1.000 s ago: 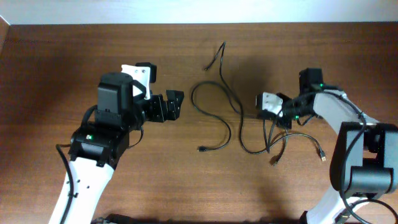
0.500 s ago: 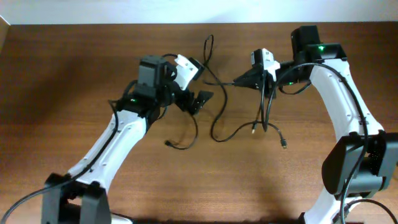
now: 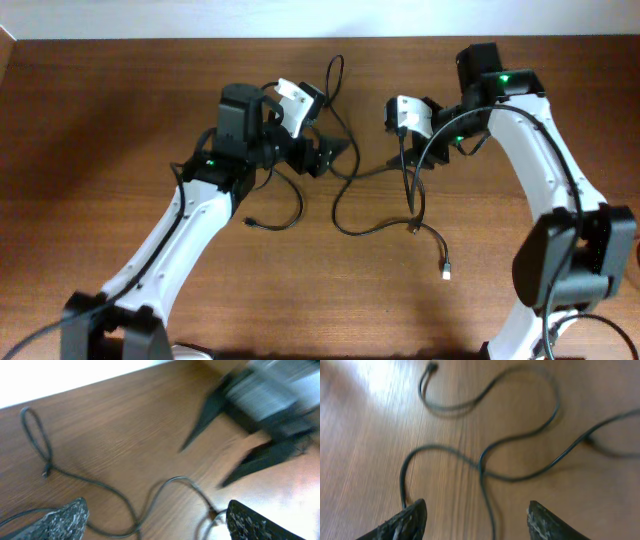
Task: Untangle cables
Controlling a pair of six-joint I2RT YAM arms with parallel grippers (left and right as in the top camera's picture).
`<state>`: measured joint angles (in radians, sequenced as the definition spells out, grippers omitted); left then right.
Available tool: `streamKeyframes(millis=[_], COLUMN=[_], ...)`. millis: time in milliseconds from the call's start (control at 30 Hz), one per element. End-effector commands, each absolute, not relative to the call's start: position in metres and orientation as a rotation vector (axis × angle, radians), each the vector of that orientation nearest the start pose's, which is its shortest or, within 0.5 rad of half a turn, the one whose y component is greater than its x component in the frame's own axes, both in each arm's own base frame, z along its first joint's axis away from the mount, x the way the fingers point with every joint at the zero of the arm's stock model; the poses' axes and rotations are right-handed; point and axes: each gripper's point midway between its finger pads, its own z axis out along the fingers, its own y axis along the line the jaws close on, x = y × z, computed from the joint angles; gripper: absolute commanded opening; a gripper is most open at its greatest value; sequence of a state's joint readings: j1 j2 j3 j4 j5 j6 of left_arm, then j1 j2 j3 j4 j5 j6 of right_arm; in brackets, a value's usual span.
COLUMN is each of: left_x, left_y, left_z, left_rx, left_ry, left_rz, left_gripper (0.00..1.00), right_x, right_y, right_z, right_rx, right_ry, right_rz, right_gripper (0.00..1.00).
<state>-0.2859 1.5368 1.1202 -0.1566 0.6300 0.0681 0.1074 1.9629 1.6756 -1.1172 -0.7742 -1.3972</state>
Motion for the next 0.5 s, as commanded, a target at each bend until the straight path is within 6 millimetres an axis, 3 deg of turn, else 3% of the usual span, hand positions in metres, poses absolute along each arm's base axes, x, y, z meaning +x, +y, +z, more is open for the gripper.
streamKeyframes(millis=[0,33,67,100,233,367,400,467], left_x=[0.36,0.354,0.345,0.339,0.309,0.301,0.301,0.301], left_y=[-0.224,-0.222,-0.22,-0.218,-0.209,-0.208,-0.208,-0.208], left_z=[0.276,0.285,0.299,0.308,0.346,0.353,0.353,0.353], left_rx=[0.754,0.756,0.76,0.763,0.768,0.772,0.772,0.772], left_ry=[1.884,1.869,1.84,1.817,1.733,1.717,1.717,1.717], left_rz=[-0.9,-0.896,-0.888,-0.882,-0.864,-0.862,-0.862,-0.862], left_gripper=[0.9,0.9,0.91,0.92,0.93,0.93,0.93,0.93], right_x=[0.384,0.383,0.385,0.388,0.403,0.403,0.402,0.403], right_y=[0.147,0.147,0.147,0.147,0.143,0.132,0.132,0.139], right_z=[0.081,0.069,0.054,0.047,0.019,-0.006,-0.013,-0.007], right_rx=[-1.804,-1.808,-1.808,-1.81,-1.831,-1.877,-1.877,-1.85], right_ry=[1.921,1.944,1.956,1.959,1.961,2.026,2.035,2.002], right_rz=[0.72,0.74,0.758,0.754,0.691,0.641,0.656,0.692], right_gripper=[0.64,0.64,0.49,0.43,0.43,0.43,0.04,0.04])
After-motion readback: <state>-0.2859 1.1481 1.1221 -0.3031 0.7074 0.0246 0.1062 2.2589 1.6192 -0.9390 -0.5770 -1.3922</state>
